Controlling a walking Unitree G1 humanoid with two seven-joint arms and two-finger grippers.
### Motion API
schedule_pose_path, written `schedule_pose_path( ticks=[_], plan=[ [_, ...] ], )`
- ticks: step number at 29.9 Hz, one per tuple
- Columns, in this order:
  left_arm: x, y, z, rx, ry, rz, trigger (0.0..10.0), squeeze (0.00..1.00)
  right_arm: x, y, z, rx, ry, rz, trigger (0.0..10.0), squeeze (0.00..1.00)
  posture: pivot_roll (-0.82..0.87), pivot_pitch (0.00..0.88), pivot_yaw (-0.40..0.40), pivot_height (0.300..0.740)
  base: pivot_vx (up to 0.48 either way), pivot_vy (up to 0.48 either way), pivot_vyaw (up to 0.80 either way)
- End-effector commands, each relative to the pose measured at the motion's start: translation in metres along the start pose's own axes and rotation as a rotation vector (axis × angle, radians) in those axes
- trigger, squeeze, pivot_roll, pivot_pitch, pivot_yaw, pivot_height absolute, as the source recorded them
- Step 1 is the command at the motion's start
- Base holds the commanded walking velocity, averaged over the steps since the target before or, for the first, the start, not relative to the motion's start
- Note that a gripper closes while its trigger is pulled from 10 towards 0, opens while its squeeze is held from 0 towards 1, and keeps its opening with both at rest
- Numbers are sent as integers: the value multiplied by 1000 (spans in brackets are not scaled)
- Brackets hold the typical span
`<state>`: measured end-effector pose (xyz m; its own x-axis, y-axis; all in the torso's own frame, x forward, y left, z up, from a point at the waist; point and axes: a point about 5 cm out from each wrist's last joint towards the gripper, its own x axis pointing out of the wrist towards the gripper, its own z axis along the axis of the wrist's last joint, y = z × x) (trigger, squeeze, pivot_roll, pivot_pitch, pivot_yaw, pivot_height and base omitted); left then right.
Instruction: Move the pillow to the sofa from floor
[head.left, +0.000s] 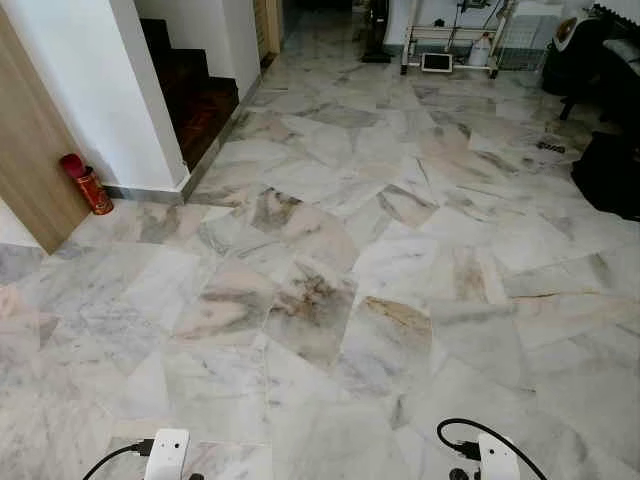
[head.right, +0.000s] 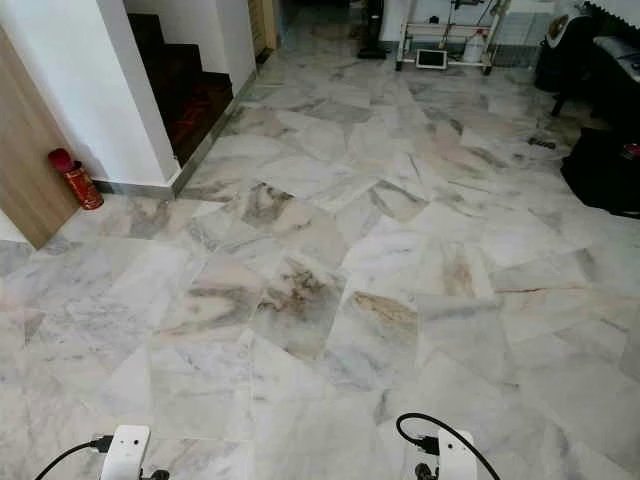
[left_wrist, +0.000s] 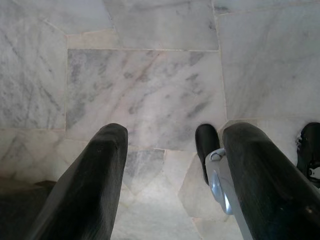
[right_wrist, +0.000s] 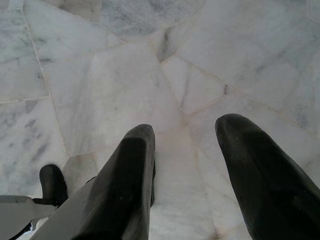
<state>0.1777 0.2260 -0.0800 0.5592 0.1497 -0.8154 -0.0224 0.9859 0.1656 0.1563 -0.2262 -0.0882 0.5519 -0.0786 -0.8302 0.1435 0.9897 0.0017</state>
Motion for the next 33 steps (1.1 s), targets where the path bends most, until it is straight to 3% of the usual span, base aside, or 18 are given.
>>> schedule_pose_path(
  ticks=[1, 25, 33],
  plan=[
    [-6, 34, -23, -144, 125, 38, 10000, 0, 12, 36, 40, 234, -10, 50, 10000, 0, 18, 11, -36, 740, 0, 0, 0],
    [-6, 32, -22, -125, 101, 23, 10000, 0, 11, 35, 37, 248, -11, 58, 10000, 0, 9, 0, -60, 740, 0, 0, 0],
    [-6, 35, -19, -129, 84, 26, 10000, 0, 12, 38, 39, 267, -6, 50, 10000, 0, -19, 0, -23, 740, 0, 0, 0]
  ],
)
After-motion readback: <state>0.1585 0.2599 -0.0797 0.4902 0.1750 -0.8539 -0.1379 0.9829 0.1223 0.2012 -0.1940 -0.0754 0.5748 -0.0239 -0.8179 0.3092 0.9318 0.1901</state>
